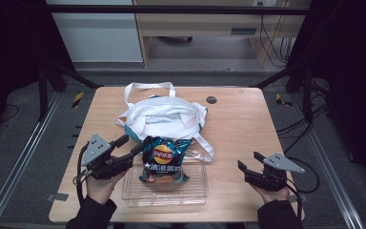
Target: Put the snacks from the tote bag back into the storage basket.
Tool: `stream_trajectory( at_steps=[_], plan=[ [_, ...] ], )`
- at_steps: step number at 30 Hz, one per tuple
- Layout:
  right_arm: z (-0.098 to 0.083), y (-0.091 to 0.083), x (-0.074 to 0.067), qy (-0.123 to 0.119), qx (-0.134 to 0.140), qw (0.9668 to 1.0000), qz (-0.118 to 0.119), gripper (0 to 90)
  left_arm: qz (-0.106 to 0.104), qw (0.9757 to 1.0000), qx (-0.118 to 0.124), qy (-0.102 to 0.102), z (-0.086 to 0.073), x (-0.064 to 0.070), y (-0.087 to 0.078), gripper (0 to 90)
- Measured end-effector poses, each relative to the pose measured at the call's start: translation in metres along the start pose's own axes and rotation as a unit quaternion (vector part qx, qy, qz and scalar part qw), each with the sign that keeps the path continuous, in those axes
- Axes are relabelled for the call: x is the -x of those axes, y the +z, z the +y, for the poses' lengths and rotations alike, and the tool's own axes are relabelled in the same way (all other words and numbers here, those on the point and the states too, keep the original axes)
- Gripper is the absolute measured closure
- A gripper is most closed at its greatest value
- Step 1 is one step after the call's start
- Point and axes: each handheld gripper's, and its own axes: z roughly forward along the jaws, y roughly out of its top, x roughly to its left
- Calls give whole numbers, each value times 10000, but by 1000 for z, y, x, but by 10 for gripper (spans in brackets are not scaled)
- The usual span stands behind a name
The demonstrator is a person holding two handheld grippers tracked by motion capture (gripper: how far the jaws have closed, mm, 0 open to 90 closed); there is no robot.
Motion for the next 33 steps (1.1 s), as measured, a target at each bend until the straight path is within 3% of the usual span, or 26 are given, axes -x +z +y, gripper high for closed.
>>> stream_trajectory(
  at_steps=[11,22,33],
  plan=[
    [-1,-1,2,23,14,10000,-46,263,152,9993,-297,147,-22,-16,-10,354],
    [-3,0,4,49,-10,9999,-100,222,275,9987,-438,43,-50,-33,-14,308],
    [-4,1,5,20,-44,9998,-186,197,613,9962,-622,-66,-80,-55,-18,299]
  ],
)
